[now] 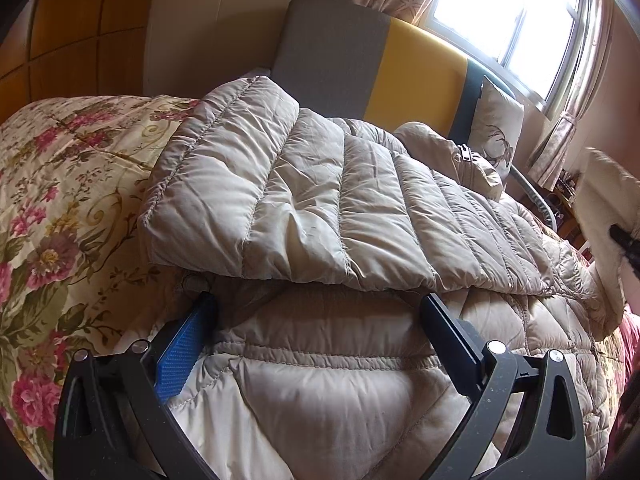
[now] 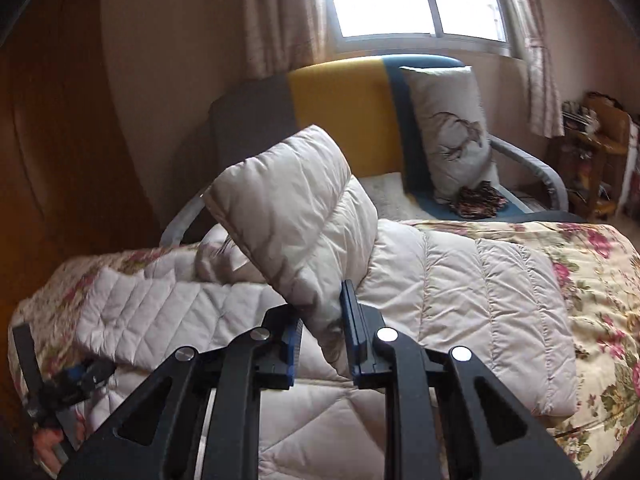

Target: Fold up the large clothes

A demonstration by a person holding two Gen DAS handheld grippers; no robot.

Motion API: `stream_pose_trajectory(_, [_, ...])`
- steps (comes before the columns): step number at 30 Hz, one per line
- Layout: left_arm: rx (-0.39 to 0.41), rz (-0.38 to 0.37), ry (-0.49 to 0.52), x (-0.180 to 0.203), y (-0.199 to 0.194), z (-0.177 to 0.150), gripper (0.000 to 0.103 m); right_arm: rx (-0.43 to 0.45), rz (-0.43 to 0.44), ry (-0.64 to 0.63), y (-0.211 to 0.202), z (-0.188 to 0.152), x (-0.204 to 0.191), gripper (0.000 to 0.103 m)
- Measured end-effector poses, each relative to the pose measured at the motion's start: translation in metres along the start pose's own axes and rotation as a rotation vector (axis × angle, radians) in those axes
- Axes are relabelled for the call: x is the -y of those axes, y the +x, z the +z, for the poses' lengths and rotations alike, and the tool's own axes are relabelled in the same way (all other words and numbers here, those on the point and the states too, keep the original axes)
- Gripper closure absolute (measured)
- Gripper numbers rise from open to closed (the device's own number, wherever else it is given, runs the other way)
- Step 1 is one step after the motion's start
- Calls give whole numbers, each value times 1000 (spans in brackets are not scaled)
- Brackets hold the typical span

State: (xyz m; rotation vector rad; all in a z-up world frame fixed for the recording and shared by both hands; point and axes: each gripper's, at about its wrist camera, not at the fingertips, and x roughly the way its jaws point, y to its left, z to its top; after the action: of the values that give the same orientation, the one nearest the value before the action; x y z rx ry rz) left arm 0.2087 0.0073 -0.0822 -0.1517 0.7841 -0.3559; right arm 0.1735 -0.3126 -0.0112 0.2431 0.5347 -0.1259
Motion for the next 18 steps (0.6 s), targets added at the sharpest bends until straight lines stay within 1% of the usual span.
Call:
stream_pose_trajectory(1, [0,0,0,0,0,0,4,-26,18,-30,10,-8,-11,85])
stream_pose_trajectory(3, [-1,1,1,0,0,0,4,-94,41,-86,26,-34,-34,81])
stream_pose_trajectory(4, [-3,2,1,0,0,0,4,-124,40,-109,36,-43,-38,76])
stream_pose_trajectory(5, [-4,3,2,0,0,0,4,-162,39,-132,45,-53,-42,63])
stream_pose_trajectory(6, [-5,5,4,-1,0,0,4,-194,34,-147,53,-62,-41,55])
stream_pose_trajectory(8, [-9,11,8,1,1,0,4,-221,35,-152,58,-74,-37,29])
stream_pose_trajectory(9, [-10,13,11,2,2,1,4,-214,40,-140,56,-78,-34,22])
stream_pose_trajectory(10, [-12,17,13,3,2,1,4,-197,41,-126,53,-79,-30,13])
stream_pose_trajectory(11, [-16,22,16,4,1,2,4,-170,33,-111,47,-81,-25,11])
stream_pose_trajectory(13, [-27,40,25,9,-1,7,4,-127,23,-76,34,-84,-11,10])
stream_pose_trajectory(14, [-23,46,25,12,-6,10,4,-107,16,-59,26,-88,-9,7])
stream_pose_trajectory(15, [-16,39,13,14,-11,14,4,-80,3,-39,20,-91,-4,5])
stream_pose_trajectory(16, [1,2,-23,16,-21,19,4,-44,-12,-15,12,-94,1,3])
stream_pose_trajectory(18, [43,-102,-95,22,-38,30,4,28,-61,47,-4,-96,10,2])
